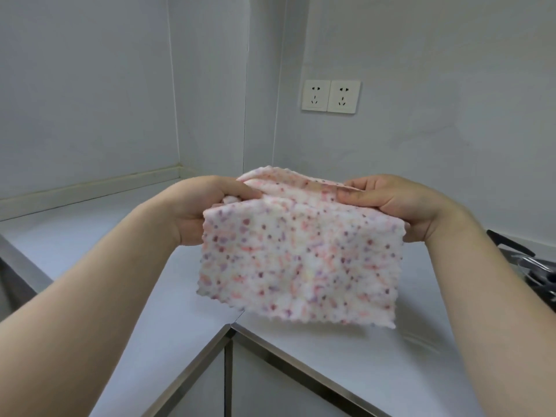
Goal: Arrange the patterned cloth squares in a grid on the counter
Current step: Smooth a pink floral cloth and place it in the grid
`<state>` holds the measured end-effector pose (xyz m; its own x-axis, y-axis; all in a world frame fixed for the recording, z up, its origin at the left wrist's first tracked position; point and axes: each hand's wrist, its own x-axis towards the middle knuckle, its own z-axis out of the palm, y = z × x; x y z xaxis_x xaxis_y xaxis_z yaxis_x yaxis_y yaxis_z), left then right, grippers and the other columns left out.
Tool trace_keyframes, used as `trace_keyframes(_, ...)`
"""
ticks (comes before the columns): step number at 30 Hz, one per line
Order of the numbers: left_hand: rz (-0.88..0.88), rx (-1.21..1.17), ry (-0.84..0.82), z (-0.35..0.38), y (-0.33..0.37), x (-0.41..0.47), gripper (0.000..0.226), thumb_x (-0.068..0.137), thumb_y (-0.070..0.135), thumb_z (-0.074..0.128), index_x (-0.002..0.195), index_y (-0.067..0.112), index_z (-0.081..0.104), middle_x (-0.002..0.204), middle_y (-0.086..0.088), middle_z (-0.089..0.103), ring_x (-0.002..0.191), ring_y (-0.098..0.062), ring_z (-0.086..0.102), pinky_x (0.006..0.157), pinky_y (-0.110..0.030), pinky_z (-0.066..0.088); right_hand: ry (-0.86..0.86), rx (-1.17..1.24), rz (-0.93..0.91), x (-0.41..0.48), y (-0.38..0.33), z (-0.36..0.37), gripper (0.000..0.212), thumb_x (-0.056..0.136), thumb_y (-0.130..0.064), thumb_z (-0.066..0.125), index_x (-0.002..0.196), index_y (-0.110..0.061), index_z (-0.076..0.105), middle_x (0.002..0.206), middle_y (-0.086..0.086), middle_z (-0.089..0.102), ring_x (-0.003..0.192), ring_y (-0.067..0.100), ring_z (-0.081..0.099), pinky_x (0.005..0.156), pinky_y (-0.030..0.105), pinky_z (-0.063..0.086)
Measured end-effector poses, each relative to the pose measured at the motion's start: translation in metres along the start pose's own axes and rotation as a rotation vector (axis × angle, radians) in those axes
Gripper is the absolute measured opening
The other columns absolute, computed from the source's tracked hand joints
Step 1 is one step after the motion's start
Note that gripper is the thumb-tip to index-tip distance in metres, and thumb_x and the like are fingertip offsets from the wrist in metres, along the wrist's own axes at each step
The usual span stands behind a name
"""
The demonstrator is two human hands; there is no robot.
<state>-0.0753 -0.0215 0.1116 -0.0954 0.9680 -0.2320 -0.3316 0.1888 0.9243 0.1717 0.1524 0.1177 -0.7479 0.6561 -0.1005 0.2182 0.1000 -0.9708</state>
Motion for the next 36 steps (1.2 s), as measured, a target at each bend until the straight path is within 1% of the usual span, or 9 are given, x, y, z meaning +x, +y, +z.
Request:
trace_keyframes(4,-0.007,0.027,-0.015,-0.001,-0.006,0.004,0.042,0.084,0.005,0.069,0.126,0.009,0.069,0.141,-0.009,0.052,0.125,-0.020,0.048,0.117,-0.038,0.037,0.003,0.044,0.026,0.003,0.003,-0.002,0.053,0.074,-0.035,0.087,0.118,-0.010,0.073,0.120,0.024,0.061,0.112,0.036,0.025,0.081,0.040,0.023)
trace_keyframes(8,0.013,0.079,-0.053,-0.002,-0.004,0.001,0.048,0.085,0.001,0.065,0.132,0.008,0.062,0.127,-0.015,0.069,0.109,-0.024,0.070,0.089,-0.037,0.060,-0.014,0.075,0.003,0.000,0.001,-0.004,0.049,0.071,-0.035,0.090,0.112,-0.012,0.076,0.119,0.025,0.061,0.112,0.038,0.028,0.090,0.050,0.020)
trace_keyframes(16,0.081,0.090,-0.145,0.002,0.008,-0.018,0.035,0.089,0.008,0.059,0.120,0.010,0.074,0.126,-0.019,0.069,0.112,-0.031,0.070,0.090,-0.044,0.059,-0.190,0.126,-0.159,-0.013,-0.007,-0.010,0.072,0.070,-0.031,0.091,0.132,-0.006,0.065,0.134,0.025,0.062,0.119,0.038,0.060,0.104,0.052,0.047)
trace_keyframes(18,0.104,0.099,-0.153,0.005,0.010,-0.021,0.031,0.086,0.010,0.057,0.106,0.014,0.080,0.118,-0.016,0.072,0.102,-0.028,0.073,0.082,-0.042,0.061,-0.255,0.179,-0.207,-0.017,-0.009,-0.010,0.056,0.077,-0.027,0.085,0.126,-0.006,0.069,0.127,0.021,0.067,0.108,0.031,0.070,0.092,0.041,0.059)
trace_keyframes(21,0.090,0.131,-0.144,0.009,0.005,-0.017,0.034,0.089,0.007,0.056,0.120,0.003,0.071,0.121,-0.018,0.071,0.106,-0.029,0.072,0.087,-0.042,0.060,-0.221,0.172,-0.194,-0.017,-0.007,-0.011,0.031,0.092,-0.016,0.062,0.119,-0.007,0.074,0.122,0.020,0.070,0.105,0.032,0.070,0.090,0.040,0.060)
trace_keyframes(25,0.066,0.379,0.063,-0.005,-0.014,0.013,0.031,0.090,0.004,0.067,0.121,0.001,0.066,0.109,-0.016,0.075,0.097,-0.028,0.074,0.089,-0.042,0.060,-0.115,-0.178,0.029,0.001,0.005,-0.012,0.041,0.086,-0.023,0.079,0.117,0.000,0.068,0.095,0.022,0.062,0.080,0.033,0.051,0.065,0.027,0.040)
trace_keyframes(28,0.043,0.753,0.266,-0.021,-0.031,0.033,0.033,0.083,0.018,0.083,0.113,0.013,0.071,0.110,-0.015,0.074,0.102,-0.036,0.072,0.093,-0.053,0.058,0.033,-0.499,0.167,0.009,0.013,-0.003,0.013,0.100,-0.013,0.061,0.106,-0.004,0.067,0.076,0.012,0.063,0.052,0.016,0.057,0.038,0.019,0.038)
trace_keyframes(31,0.084,0.985,0.404,-0.024,-0.045,0.046,0.022,0.082,0.017,0.078,0.102,0.013,0.070,0.103,-0.012,0.070,0.095,-0.030,0.068,0.082,-0.044,0.060,0.062,-0.570,0.246,0.016,0.021,0.003,0.019,0.106,-0.007,0.047,0.110,-0.002,0.065,0.094,0.016,0.073,0.070,0.028,0.074,0.047,0.027,0.055)
trace_keyframes(36,0.248,1.222,0.525,-0.020,-0.056,0.050,0.015,0.081,0.016,0.075,0.079,0.007,0.063,0.068,-0.004,0.054,0.062,-0.022,0.050,0.051,-0.027,0.034,0.171,-0.477,0.173,0.024,0.025,0.001,0.014,0.102,-0.002,0.055,0.107,0.006,0.066,0.094,0.018,0.068,0.072,0.028,0.074,0.071,0.037,0.065)
